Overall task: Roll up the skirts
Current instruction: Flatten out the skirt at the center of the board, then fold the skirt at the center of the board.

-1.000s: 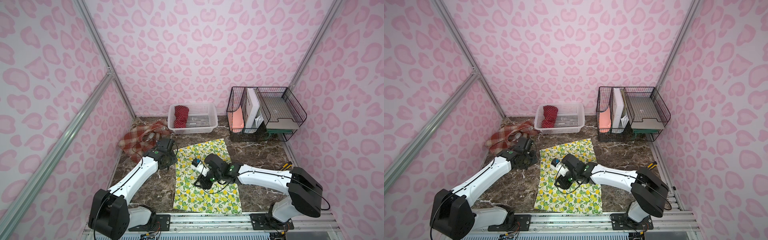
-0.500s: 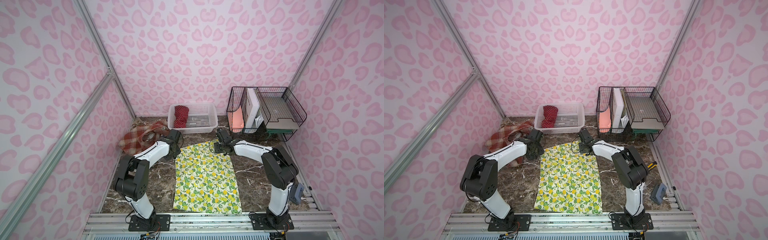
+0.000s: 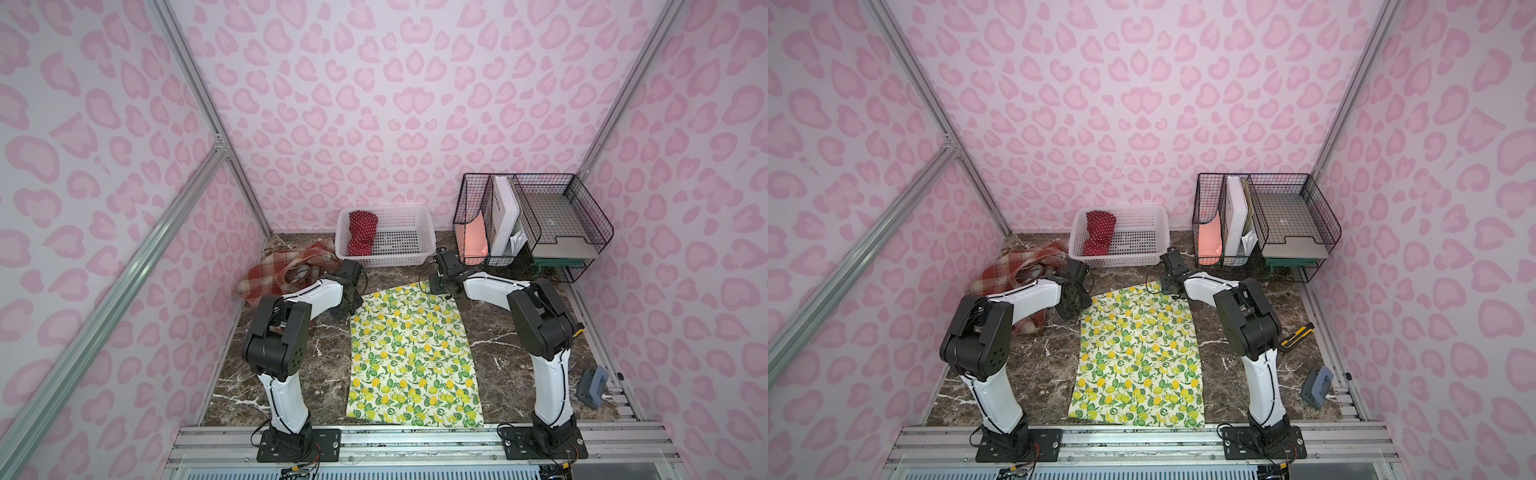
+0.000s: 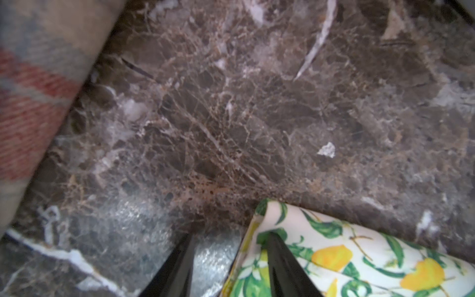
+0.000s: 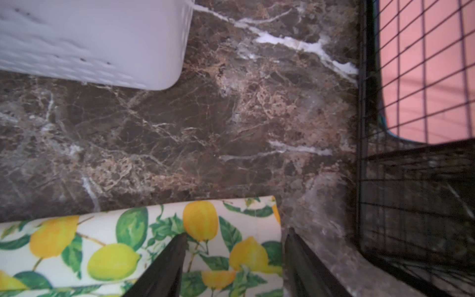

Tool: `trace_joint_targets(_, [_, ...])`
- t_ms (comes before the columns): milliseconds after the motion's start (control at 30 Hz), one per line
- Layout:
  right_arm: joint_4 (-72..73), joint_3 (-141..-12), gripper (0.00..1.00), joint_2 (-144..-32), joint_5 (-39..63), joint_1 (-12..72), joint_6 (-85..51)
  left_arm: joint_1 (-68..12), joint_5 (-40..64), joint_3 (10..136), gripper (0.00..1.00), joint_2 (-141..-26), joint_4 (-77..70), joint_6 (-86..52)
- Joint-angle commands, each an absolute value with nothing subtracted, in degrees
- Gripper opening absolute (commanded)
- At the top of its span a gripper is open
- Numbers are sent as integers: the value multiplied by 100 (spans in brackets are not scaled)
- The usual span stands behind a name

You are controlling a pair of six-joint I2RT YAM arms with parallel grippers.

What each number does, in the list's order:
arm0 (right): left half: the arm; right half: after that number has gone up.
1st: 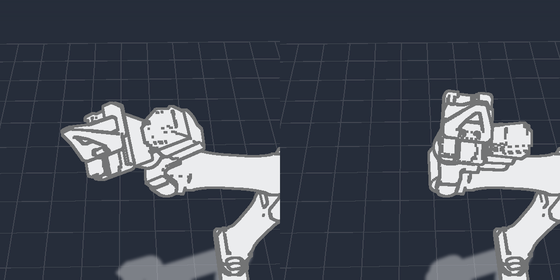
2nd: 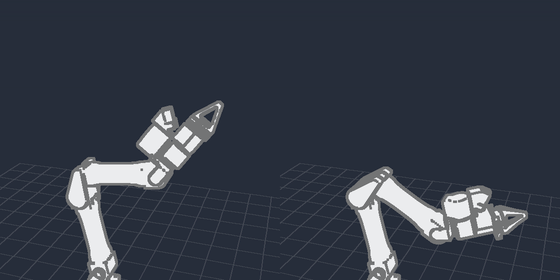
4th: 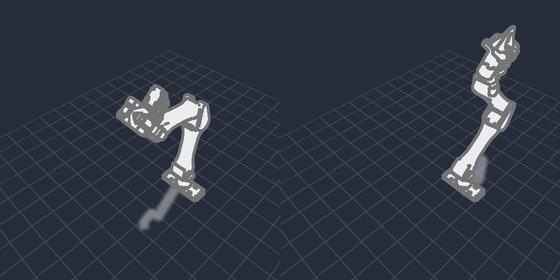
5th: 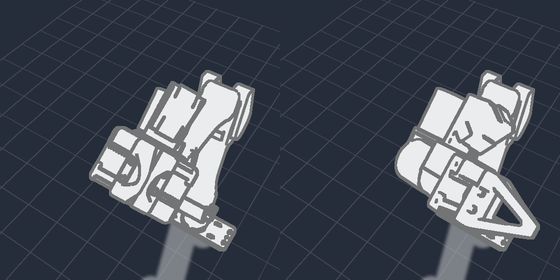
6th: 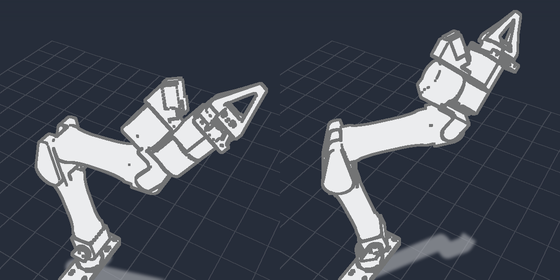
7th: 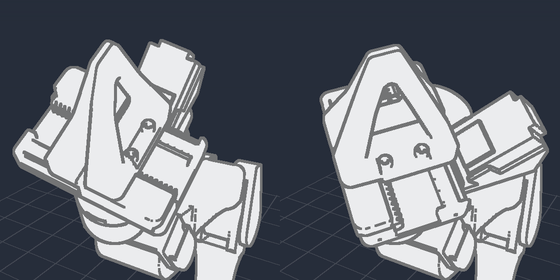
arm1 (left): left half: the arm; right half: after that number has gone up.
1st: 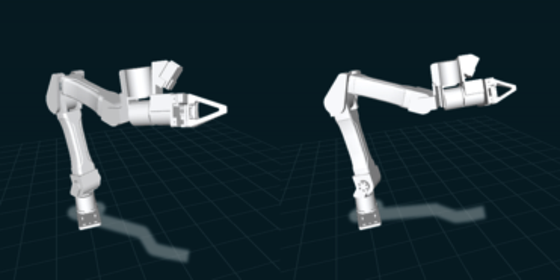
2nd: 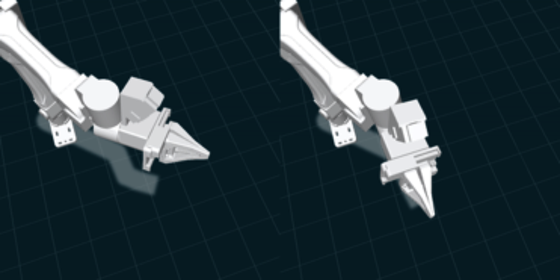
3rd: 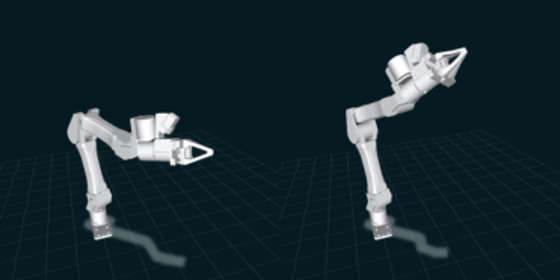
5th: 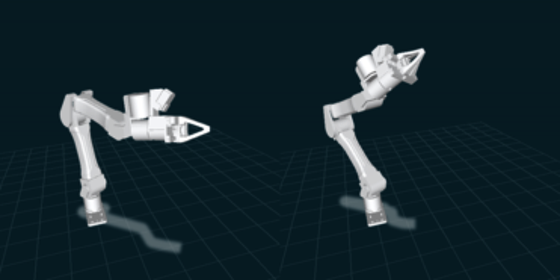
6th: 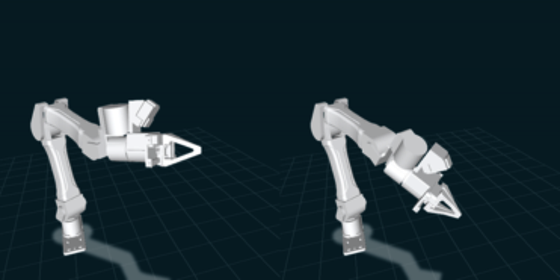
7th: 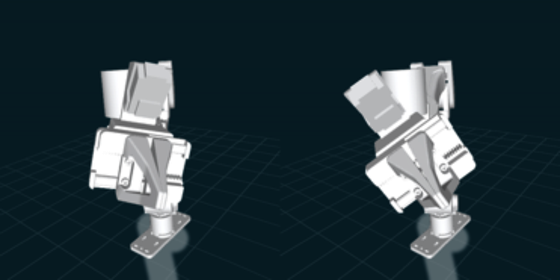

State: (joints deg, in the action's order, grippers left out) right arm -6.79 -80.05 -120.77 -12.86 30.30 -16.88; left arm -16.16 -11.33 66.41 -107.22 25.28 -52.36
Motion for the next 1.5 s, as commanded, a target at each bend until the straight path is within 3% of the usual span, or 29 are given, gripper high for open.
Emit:
trace_joint_targets(0, [-491, -8090, 66, -12121, -1137, 3002, -1445, -1584, -1083, 6679, 41, -10812, 2525, -5199])
trace_joint_targets(200, [-452, -8100, 61, -12250, -609, 2788, -1332, -1526, -1047, 6688, 31, -10887, 2441, -5102])
trace_joint_targets(333, [-216, -7932, 54, -12222, -52, 2751, -1294, -1521, -973, 6732, 43, -10926, 2444, -5050])
trace_joint_targets(533, [16, -7849, 24, -12230, 159, 2682, -1321, -1528, -990, 6768, 58, -10822, 2551, -4950])
trace_joint_targets(767, [52, -7635, 7, -12173, 24, 2620, -1357, -1521, -1412, 6752, 57, -10678, 2722, -4885])
trace_joint_targets(900, [80, -7601, 2, -12130, 48, 2594, -1369, -1522, -1587, 6807, 51, -10678, 2772, -4865])
trace_joint_targets(1133, [65, -7611, 0, -12142, 124, 2604, -1375, -1523, -1411, 6979, 28, -10905, 2482, -4764])
trace_joint_targets(1233, [43, -7618, 0, -12142, 128, 2604, -1361, -1527, -1238, 6926, 29, -10962, 2428, -4741])
trace_joint_targets(1367, [7, -7630, 0, -12129, 126, 2602, -1377, -1522, -1332, 6636, 37, -10791, 2435, -4736])
trace_joint_targets(1467, [11, -7633, 0, -12111, 149, 2609, -1375, -1526, -1415, 6584, 34, -10808, 2405, -4645])
